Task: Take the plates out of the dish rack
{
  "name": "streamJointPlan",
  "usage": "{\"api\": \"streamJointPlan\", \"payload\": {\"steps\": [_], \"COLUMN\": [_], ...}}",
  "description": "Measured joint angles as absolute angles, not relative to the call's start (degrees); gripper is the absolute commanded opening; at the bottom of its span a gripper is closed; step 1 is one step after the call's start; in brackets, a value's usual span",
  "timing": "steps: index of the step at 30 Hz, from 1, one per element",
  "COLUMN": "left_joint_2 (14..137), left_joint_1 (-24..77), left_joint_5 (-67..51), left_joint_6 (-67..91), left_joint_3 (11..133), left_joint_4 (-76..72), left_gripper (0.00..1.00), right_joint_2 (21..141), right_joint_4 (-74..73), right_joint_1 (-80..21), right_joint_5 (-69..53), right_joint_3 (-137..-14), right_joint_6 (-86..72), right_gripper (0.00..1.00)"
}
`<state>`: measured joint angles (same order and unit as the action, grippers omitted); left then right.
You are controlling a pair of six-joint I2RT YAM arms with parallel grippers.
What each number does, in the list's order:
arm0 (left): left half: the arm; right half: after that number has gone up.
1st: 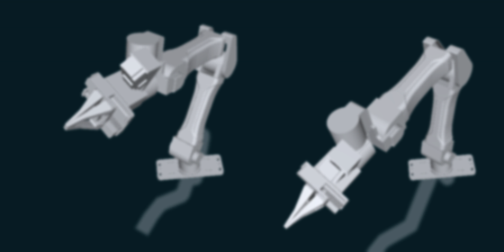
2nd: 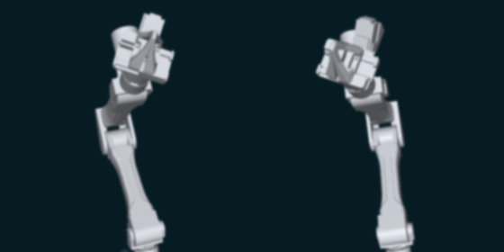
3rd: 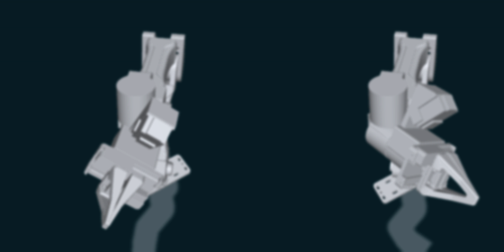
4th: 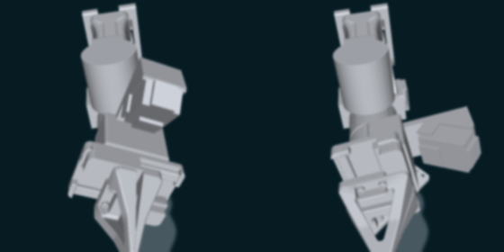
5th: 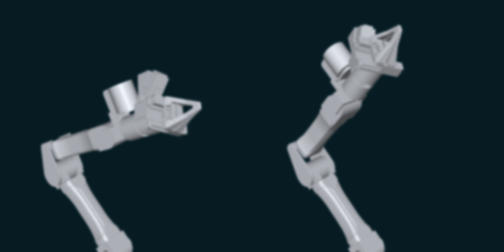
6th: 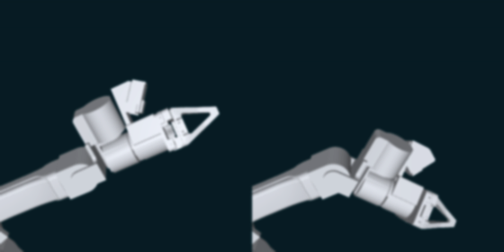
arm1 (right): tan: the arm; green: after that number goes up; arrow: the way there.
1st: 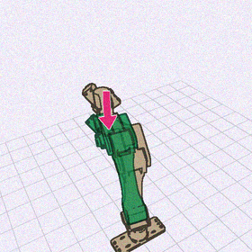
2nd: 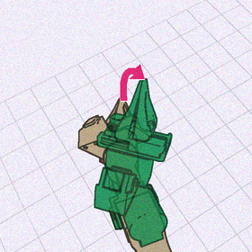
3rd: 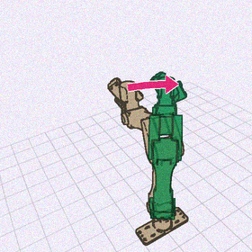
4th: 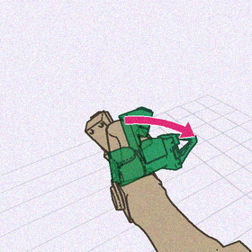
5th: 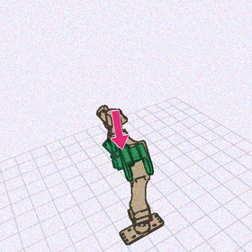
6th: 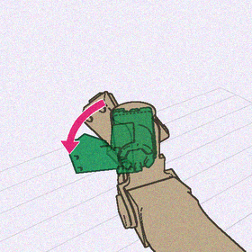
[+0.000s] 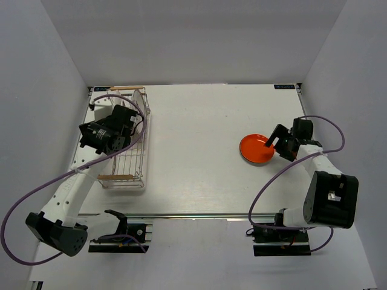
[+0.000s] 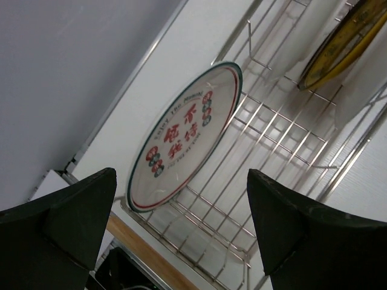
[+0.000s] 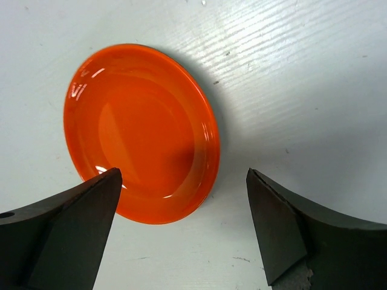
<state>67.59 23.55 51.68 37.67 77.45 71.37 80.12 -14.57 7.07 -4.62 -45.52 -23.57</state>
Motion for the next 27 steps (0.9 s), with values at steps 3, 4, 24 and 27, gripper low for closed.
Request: {"api": "streamJointPlan", "payload": {"steps": [3,4,24,27], "left_joint_2": [67.4,67.3,70.5,70.5], "left_joint_1": [21.3,20.4,4.2,3.4], "left_joint_5": [52.0,51.9,44.1,42.9], "left_joint_6": [33.8,32.3,22.9,22.8], "left_joint_3": [77.3,77.1,68.2,68.0], "left_joint_4": [68.7,67.4,55.6,55.4], "left_gripper": [0.98,0.98,0.66,0.59], "right_joint_2": [78.2,77.9,79.4,79.7], "right_joint_4": [-14.6,-14.6,-14.9,-14.9], "right_joint_1": [7.1,7.1,7.1,7.1], "right_joint_5": [-4.2,-4.1,-3.4,-3.9], "right_joint_3": [-45.5,-45.5,-45.5,-45.5], "right_joint_6": [-23.6,-23.6,-23.6,-23.6], "right_gripper": [0.89,0.89,0.89,0.89]}}
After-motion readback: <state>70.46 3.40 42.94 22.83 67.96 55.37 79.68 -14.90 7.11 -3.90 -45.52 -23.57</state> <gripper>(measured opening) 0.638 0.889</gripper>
